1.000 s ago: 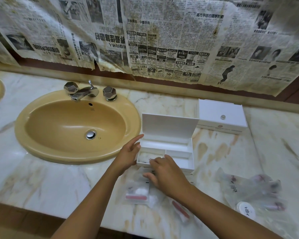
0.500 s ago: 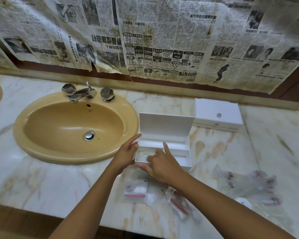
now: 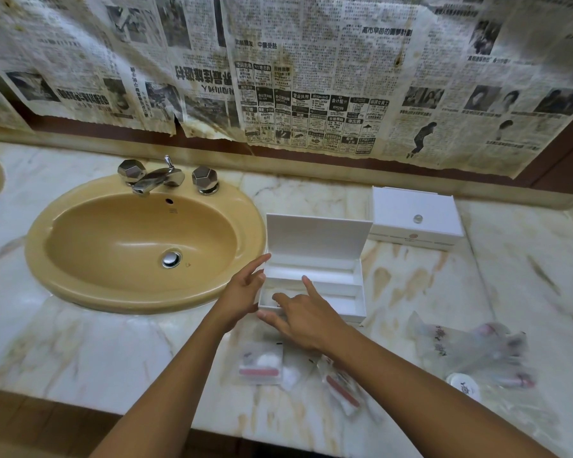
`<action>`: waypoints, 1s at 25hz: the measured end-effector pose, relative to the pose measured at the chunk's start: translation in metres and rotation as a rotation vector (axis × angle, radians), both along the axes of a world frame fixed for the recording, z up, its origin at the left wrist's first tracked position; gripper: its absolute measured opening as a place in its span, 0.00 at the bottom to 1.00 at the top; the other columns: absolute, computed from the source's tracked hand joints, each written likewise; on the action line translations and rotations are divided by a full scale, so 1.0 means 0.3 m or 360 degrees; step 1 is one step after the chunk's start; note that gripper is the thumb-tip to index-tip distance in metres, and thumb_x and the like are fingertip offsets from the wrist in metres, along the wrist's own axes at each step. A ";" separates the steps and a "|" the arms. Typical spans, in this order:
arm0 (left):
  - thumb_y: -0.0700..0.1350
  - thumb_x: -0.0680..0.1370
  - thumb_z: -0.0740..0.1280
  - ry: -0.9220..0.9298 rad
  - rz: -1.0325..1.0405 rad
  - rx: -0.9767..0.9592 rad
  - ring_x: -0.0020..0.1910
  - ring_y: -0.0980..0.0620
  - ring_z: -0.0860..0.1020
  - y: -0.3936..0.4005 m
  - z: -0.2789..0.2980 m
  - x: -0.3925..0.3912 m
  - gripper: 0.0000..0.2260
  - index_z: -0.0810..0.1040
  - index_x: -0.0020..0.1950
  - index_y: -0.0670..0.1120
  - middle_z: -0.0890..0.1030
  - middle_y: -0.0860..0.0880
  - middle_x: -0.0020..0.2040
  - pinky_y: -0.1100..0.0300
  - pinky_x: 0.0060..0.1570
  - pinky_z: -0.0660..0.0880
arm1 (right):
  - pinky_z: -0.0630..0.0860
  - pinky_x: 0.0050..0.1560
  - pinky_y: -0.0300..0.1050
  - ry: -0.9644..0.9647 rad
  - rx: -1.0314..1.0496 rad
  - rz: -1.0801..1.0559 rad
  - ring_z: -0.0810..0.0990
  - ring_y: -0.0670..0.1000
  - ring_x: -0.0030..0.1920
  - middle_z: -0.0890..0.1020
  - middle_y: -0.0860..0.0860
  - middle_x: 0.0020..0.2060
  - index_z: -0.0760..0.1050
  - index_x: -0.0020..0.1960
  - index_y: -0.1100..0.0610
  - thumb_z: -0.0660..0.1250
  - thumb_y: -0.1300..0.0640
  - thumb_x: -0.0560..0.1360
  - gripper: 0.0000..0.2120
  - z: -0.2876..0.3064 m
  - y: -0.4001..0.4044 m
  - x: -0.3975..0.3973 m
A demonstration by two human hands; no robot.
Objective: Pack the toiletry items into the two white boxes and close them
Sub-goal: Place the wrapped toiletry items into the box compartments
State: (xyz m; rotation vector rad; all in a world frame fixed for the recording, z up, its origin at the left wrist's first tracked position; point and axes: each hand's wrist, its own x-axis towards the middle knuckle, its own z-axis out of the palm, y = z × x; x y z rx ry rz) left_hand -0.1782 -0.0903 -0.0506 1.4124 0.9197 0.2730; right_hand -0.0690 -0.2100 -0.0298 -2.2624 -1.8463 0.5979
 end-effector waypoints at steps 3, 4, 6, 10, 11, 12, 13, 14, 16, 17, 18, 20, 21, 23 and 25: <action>0.46 0.86 0.57 0.0012 0.0001 -0.0012 0.66 0.61 0.69 -0.002 0.000 -0.001 0.16 0.72 0.66 0.67 0.72 0.58 0.65 0.56 0.47 0.76 | 0.43 0.75 0.55 -0.0074 0.0045 -0.0009 0.78 0.54 0.51 0.82 0.56 0.41 0.74 0.58 0.58 0.46 0.38 0.79 0.29 -0.006 -0.003 -0.010; 0.46 0.86 0.57 0.0025 0.0003 -0.0016 0.60 0.62 0.71 -0.001 -0.004 -0.001 0.16 0.72 0.66 0.67 0.74 0.57 0.61 0.54 0.48 0.75 | 0.45 0.75 0.56 -0.0110 0.0130 -0.0019 0.78 0.54 0.50 0.81 0.55 0.42 0.75 0.55 0.58 0.49 0.41 0.80 0.24 -0.019 -0.011 -0.010; 0.46 0.86 0.57 0.0050 0.0004 -0.0011 0.48 0.64 0.72 0.001 -0.009 0.001 0.17 0.72 0.66 0.67 0.74 0.55 0.53 0.53 0.47 0.73 | 0.51 0.74 0.56 -0.0203 0.0413 -0.0060 0.77 0.53 0.47 0.80 0.51 0.42 0.77 0.49 0.56 0.55 0.48 0.80 0.16 -0.043 -0.042 -0.018; 0.45 0.86 0.57 0.0018 0.0005 -0.0034 0.51 0.65 0.73 0.000 -0.004 0.000 0.16 0.72 0.67 0.66 0.75 0.59 0.55 0.59 0.42 0.74 | 0.69 0.51 0.49 -0.0193 0.0851 0.0049 0.75 0.52 0.42 0.79 0.49 0.40 0.77 0.46 0.54 0.61 0.52 0.75 0.08 -0.101 -0.119 -0.105; 0.46 0.86 0.57 0.0023 0.0001 -0.0024 0.58 0.64 0.72 0.000 -0.004 -0.001 0.16 0.72 0.69 0.65 0.75 0.57 0.60 0.60 0.42 0.75 | 0.68 0.48 0.48 -0.0187 0.0812 0.0140 0.75 0.52 0.42 0.78 0.48 0.40 0.77 0.46 0.53 0.61 0.49 0.74 0.09 -0.119 -0.134 -0.134; 0.46 0.86 0.57 0.0034 -0.0001 -0.0013 0.64 0.62 0.70 0.000 -0.007 0.000 0.17 0.71 0.70 0.64 0.74 0.55 0.62 0.60 0.42 0.75 | 0.66 0.48 0.47 -0.0207 0.0717 0.0228 0.74 0.51 0.43 0.78 0.48 0.41 0.76 0.48 0.52 0.61 0.46 0.74 0.11 -0.139 -0.146 -0.158; 0.46 0.86 0.57 0.0040 -0.0001 -0.0009 0.68 0.60 0.68 0.001 -0.008 -0.002 0.17 0.71 0.71 0.64 0.73 0.55 0.63 0.60 0.42 0.75 | 0.66 0.48 0.46 -0.0258 0.0601 0.0304 0.74 0.51 0.45 0.78 0.47 0.42 0.75 0.49 0.51 0.62 0.43 0.72 0.13 -0.161 -0.155 -0.176; 0.46 0.86 0.57 0.0044 0.0003 -0.0011 0.69 0.60 0.67 0.003 -0.009 -0.002 0.17 0.71 0.71 0.64 0.73 0.55 0.63 0.59 0.42 0.75 | 0.67 0.48 0.46 -0.0327 0.0487 0.0365 0.75 0.51 0.46 0.78 0.47 0.44 0.74 0.50 0.50 0.63 0.42 0.69 0.15 -0.180 -0.161 -0.187; 0.46 0.86 0.57 0.0045 0.0004 -0.0021 0.70 0.59 0.66 0.003 -0.008 -0.001 0.17 0.71 0.70 0.65 0.72 0.56 0.64 0.59 0.43 0.75 | 0.72 0.47 0.47 -0.0404 0.0336 0.0420 0.75 0.52 0.48 0.77 0.49 0.47 0.74 0.49 0.51 0.68 0.45 0.66 0.15 -0.204 -0.168 -0.195; 0.47 0.86 0.57 0.0047 0.0005 -0.0021 0.70 0.59 0.66 0.002 -0.006 0.000 0.17 0.71 0.70 0.65 0.71 0.56 0.66 0.60 0.43 0.75 | 0.72 0.47 0.47 -0.0407 0.0321 0.0422 0.75 0.53 0.48 0.77 0.50 0.46 0.74 0.47 0.52 0.69 0.48 0.67 0.13 -0.212 -0.169 -0.197; 0.47 0.86 0.57 0.0049 0.0005 -0.0020 0.70 0.58 0.66 0.001 -0.005 0.001 0.17 0.71 0.71 0.64 0.70 0.55 0.67 0.61 0.43 0.76 | 0.72 0.46 0.48 -0.0400 0.0322 0.0423 0.75 0.54 0.47 0.77 0.50 0.46 0.74 0.45 0.53 0.69 0.52 0.67 0.09 -0.217 -0.170 -0.197; 0.47 0.86 0.57 0.0059 0.0016 -0.0030 0.69 0.58 0.67 0.002 -0.004 0.000 0.17 0.70 0.72 0.63 0.70 0.54 0.68 0.63 0.41 0.77 | 0.72 0.45 0.47 -0.0391 0.0368 0.0423 0.74 0.54 0.45 0.76 0.50 0.43 0.74 0.43 0.53 0.67 0.58 0.68 0.05 -0.221 -0.174 -0.198; 0.47 0.86 0.57 0.0067 0.0017 -0.0034 0.68 0.58 0.67 0.004 -0.004 -0.001 0.17 0.71 0.72 0.63 0.70 0.54 0.68 0.63 0.41 0.77 | 0.73 0.44 0.46 -0.0382 0.0403 0.0412 0.74 0.54 0.44 0.76 0.50 0.41 0.74 0.43 0.53 0.67 0.59 0.68 0.05 -0.214 -0.175 -0.198; 0.46 0.86 0.57 0.0058 0.0022 -0.0053 0.67 0.57 0.69 0.001 0.000 0.001 0.17 0.72 0.69 0.64 0.73 0.53 0.65 0.61 0.42 0.76 | 0.73 0.41 0.45 -0.0352 0.0506 0.0352 0.75 0.52 0.41 0.77 0.48 0.39 0.75 0.44 0.52 0.66 0.59 0.69 0.04 -0.184 -0.175 -0.189; 0.45 0.86 0.57 0.0026 0.0039 -0.0089 0.57 0.57 0.74 -0.001 -0.001 0.005 0.16 0.73 0.67 0.65 0.76 0.53 0.54 0.61 0.41 0.76 | 0.72 0.39 0.45 -0.0298 0.0637 0.0237 0.75 0.51 0.40 0.78 0.47 0.39 0.76 0.45 0.52 0.64 0.57 0.72 0.04 -0.133 -0.173 -0.169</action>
